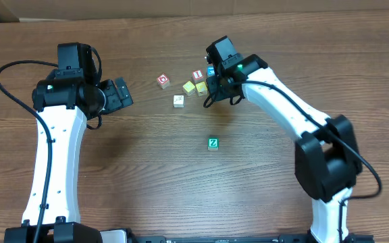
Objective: Flip 4 blocks
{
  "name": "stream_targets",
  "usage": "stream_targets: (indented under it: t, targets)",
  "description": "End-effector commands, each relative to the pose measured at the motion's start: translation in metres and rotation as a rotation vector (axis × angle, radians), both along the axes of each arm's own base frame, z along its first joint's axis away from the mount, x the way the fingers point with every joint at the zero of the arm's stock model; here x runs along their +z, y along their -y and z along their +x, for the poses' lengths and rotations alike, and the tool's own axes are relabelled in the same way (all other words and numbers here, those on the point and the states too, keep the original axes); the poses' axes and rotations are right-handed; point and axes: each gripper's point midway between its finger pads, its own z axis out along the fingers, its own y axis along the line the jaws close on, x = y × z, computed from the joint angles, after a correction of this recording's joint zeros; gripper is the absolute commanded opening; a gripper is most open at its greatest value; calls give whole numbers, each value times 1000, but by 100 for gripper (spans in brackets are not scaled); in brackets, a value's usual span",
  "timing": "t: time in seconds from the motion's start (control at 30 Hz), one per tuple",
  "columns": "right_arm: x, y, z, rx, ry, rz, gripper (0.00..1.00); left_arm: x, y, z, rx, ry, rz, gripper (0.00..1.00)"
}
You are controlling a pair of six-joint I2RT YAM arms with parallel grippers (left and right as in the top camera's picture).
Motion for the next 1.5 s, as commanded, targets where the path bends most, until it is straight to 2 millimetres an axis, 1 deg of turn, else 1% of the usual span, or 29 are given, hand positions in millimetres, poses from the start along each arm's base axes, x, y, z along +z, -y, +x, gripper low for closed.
stream_targets:
  t: [0.0,0.13,0.3,0.4,0.5,0.6,0.7,0.77,0.87,0.93,1.1,1.33,1.43,1.47]
  targets:
    - [28,-22,-17,-17,-31,107,27,1,-3,2,14,1,6,100]
    - [23,-40,-51,-24,-170,165,27,1,-3,2,14,1,6,100]
    - [17,-54,-81,-44,-255,152,27,1,-3,2,14,1,6,100]
    - [10,-65,-101,-59,-291,141,28,1,-3,2,14,1,6,100]
    - [-3,-69,-117,-85,-313,104,28,1,-3,2,14,1,6,100]
    - [-14,-67,-128,-119,-317,60,28,1,-3,2,14,1,6,100]
    - [-26,-70,-139,-110,-312,34,28,1,-3,2,14,1,6,100]
    - [-32,-70,-141,-136,-297,17,28,1,-3,2,14,1,6,100]
    - [-39,-65,-138,-149,-244,-26,28,1,-2,2,14,1,5,100]
    - [-41,-60,-136,-175,-217,-52,28,1,-3,2,14,1,6,100]
    - [-41,-62,-131,-175,-195,-44,28,1,-3,2,15,1,5,100]
    - [-49,-59,-134,-179,-202,-50,28,1,-3,2,14,1,6,100]
    - [-52,-60,-135,-177,-204,-42,29,1,-3,2,14,1,6,100]
    - [-52,-61,-134,-177,-202,-39,32,1,-3,2,14,1,6,100]
